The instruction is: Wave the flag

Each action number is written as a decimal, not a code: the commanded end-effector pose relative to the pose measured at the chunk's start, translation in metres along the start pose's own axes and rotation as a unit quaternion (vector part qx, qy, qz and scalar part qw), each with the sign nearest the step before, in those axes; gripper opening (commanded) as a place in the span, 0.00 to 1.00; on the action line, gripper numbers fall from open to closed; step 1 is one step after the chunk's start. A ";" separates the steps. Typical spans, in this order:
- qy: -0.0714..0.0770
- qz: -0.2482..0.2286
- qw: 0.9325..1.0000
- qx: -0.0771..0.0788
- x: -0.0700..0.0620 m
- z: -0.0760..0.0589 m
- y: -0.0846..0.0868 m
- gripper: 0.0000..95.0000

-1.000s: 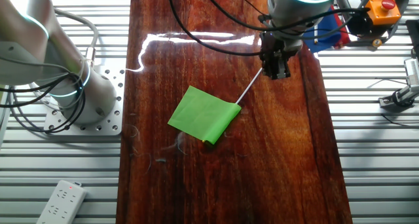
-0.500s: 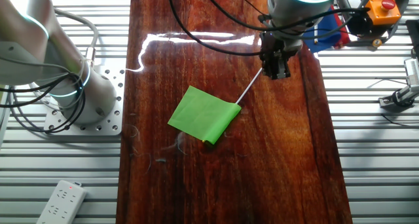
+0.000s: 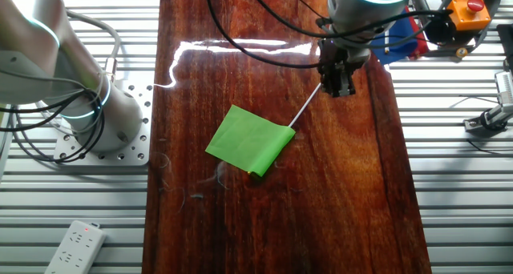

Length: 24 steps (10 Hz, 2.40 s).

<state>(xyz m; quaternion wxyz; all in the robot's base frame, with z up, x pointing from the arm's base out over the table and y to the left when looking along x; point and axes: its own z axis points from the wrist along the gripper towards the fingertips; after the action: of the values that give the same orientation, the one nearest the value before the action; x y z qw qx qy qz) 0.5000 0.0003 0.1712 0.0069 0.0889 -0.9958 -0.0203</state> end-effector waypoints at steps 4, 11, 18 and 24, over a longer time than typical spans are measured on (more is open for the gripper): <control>0.010 -0.009 1.000 -0.005 -0.008 -0.003 0.000 0.00; 0.032 -0.036 0.999 -0.012 -0.030 -0.006 -0.005 0.00; 0.056 -0.052 0.997 -0.025 -0.051 0.018 -0.019 0.00; 0.076 -0.063 0.995 -0.024 -0.062 0.050 -0.006 0.00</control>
<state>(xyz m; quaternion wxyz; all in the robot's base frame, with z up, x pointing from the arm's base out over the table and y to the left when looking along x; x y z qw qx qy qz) 0.5628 0.0100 0.1192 0.0846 0.1538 -0.9837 -0.0392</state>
